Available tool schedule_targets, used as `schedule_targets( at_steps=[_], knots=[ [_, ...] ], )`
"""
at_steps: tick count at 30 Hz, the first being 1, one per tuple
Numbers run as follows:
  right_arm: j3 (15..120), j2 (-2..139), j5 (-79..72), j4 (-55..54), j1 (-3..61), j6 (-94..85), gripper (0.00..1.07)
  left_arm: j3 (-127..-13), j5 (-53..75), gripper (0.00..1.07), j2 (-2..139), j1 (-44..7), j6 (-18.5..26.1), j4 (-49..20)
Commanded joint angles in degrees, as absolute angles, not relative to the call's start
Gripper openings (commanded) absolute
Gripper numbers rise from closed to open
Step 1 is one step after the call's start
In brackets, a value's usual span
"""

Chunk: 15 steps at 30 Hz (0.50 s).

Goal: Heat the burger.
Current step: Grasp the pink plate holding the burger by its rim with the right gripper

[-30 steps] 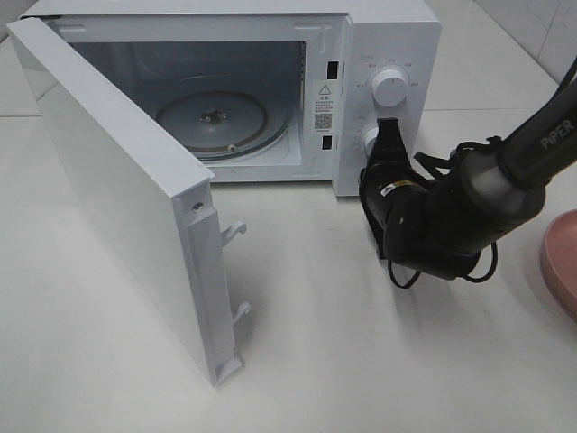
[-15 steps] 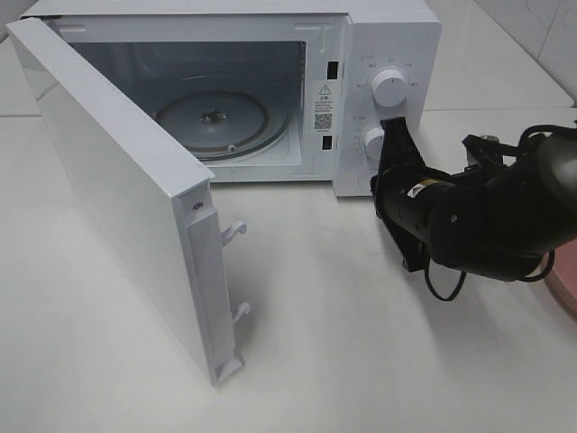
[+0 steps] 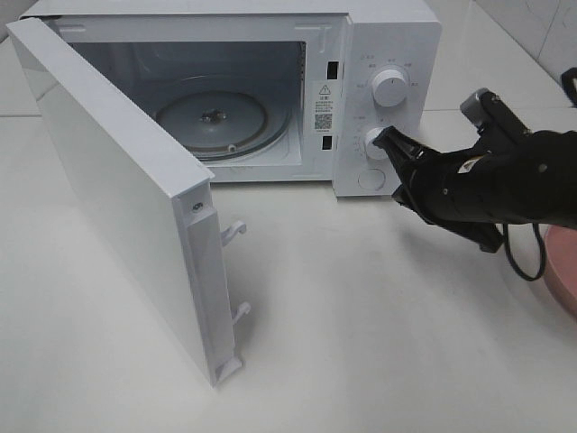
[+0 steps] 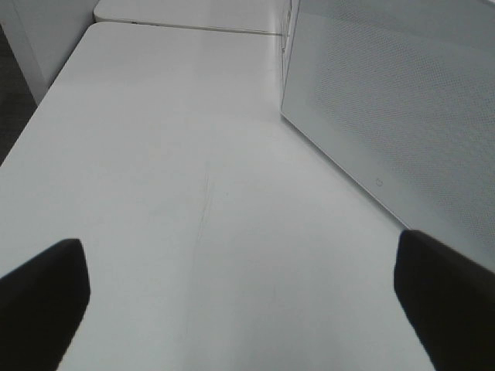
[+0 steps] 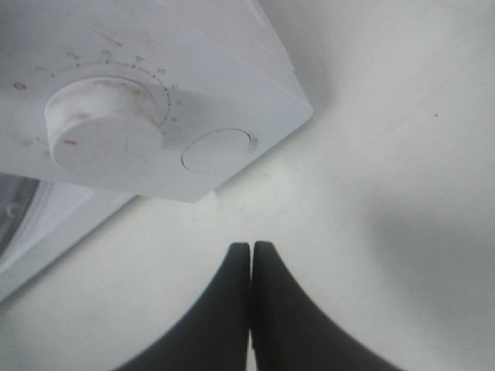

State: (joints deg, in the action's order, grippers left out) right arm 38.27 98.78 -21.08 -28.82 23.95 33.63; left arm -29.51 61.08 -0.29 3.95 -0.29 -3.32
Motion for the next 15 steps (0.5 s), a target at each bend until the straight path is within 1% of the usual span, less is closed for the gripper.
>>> schedule_targets(
  at_steps=[1,2,3,4,6,8,9,10,12,13,14,15],
  knots=[
    [38.27,94.77,-10.03,-23.66,19.88,24.35,0.00,-30.02,60.96,1.00,-0.52,4.01,-0.80,-3.27],
    [38.27,94.77,-10.03,-23.66,19.88,24.35,0.00,-30.02,60.96,1.00,-0.52,4.01,-0.80,-3.27],
    [38.27,93.28,-5.27,-22.12,17.82,21.43,0.00,-30.02,60.96,1.00,-0.52,4.01,-0.80,-3.27],
    [38.27,93.28,-5.27,-22.12,17.82,21.43,0.00,-30.02,60.96,1.00,-0.52,4.01,-0.80,-3.27],
    [38.27,91.27,0.86,-20.05,15.24,16.67,0.01,-30.02,60.96,1.00,-0.52,4.01,-0.80,-3.27],
    [38.27,90.64,2.41,-19.48,14.50,15.07,0.01,-30.02,60.96,1.00,-0.52,4.01,-0.80,-3.27],
    [38.27,89.61,6.25,-18.33,12.89,12.03,0.01,-30.02,60.96,1.00,-0.52,4.01,-0.80,-3.27],
    [38.27,89.61,6.25,-18.33,12.89,12.03,0.01,-30.02,60.96,1.00,-0.52,4.01,-0.80,-3.27],
    [39.53,88.41,13.64,-15.76,11.34,8.54,0.01,-30.02,60.96,1.00,-0.52,4.01,-0.80,-3.27],
    [39.53,88.41,13.64,-15.76,11.34,8.54,0.01,-30.02,60.96,1.00,-0.52,4.01,-0.80,-3.27],
    [40.91,87.83,18.85,-13.29,11.00,6.59,0.02,-30.02,60.96,1.00,-0.52,4.01,-0.80,-3.27],
    [40.91,87.83,18.85,-13.29,11.00,6.59,0.02,-30.02,60.96,1.00,-0.52,4.01,-0.80,-3.27]
  ],
)
